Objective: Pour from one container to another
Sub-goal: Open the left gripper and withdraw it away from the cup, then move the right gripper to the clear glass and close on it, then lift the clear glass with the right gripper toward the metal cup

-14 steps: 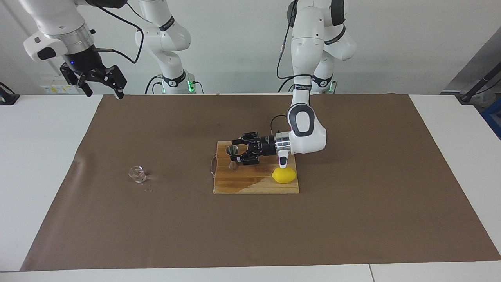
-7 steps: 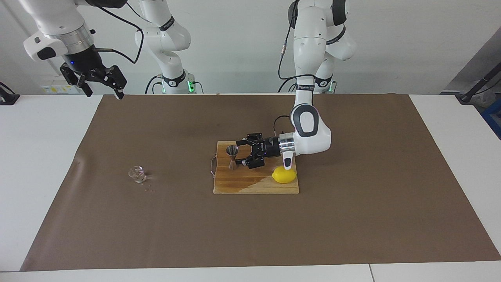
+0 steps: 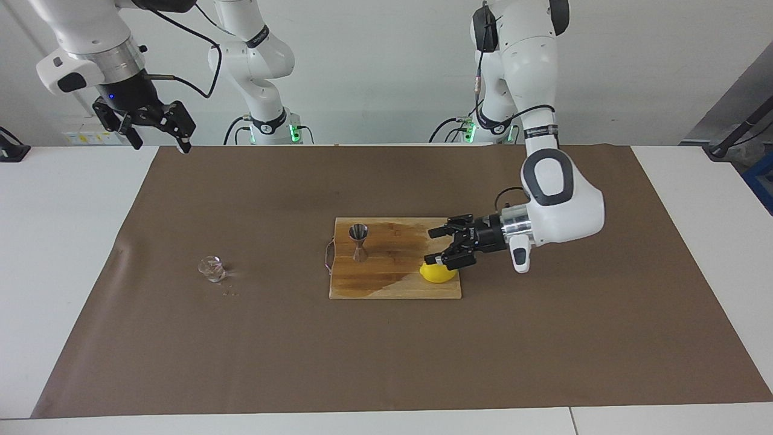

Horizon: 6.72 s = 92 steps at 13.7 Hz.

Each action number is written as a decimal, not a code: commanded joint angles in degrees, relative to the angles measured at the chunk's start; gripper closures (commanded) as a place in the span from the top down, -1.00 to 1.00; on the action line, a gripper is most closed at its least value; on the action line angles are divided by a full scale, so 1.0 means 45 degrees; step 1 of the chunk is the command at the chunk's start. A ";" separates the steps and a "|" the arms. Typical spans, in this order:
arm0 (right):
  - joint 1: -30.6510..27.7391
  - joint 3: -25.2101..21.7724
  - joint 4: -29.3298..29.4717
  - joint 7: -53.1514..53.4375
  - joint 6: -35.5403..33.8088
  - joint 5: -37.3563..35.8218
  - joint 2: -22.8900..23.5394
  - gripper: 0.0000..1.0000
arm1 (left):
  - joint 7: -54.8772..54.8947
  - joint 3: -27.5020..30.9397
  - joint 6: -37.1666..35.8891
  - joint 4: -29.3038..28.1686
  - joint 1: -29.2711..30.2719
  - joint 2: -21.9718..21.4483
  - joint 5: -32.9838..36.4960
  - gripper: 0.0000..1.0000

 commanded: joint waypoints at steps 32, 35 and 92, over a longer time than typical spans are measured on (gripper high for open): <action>-0.3935 -0.0013 -0.3400 -2.5226 0.5379 1.1057 0.5860 1.00 | 0.9959 -0.5708 -0.0987 -0.0056 0.5819 -0.6175 1.5448 1.00; -0.3997 0.0007 -0.3356 -2.5879 0.4927 1.1417 0.6316 1.00 | 0.9920 -0.7573 -0.1321 -0.0173 0.7452 -0.6233 1.6185 1.00; 0.3229 0.0182 -0.3863 -1.8540 0.8069 0.8021 0.3077 -0.56 | 0.8259 -0.6890 -0.3372 -0.1423 0.6787 -0.7132 1.6777 1.00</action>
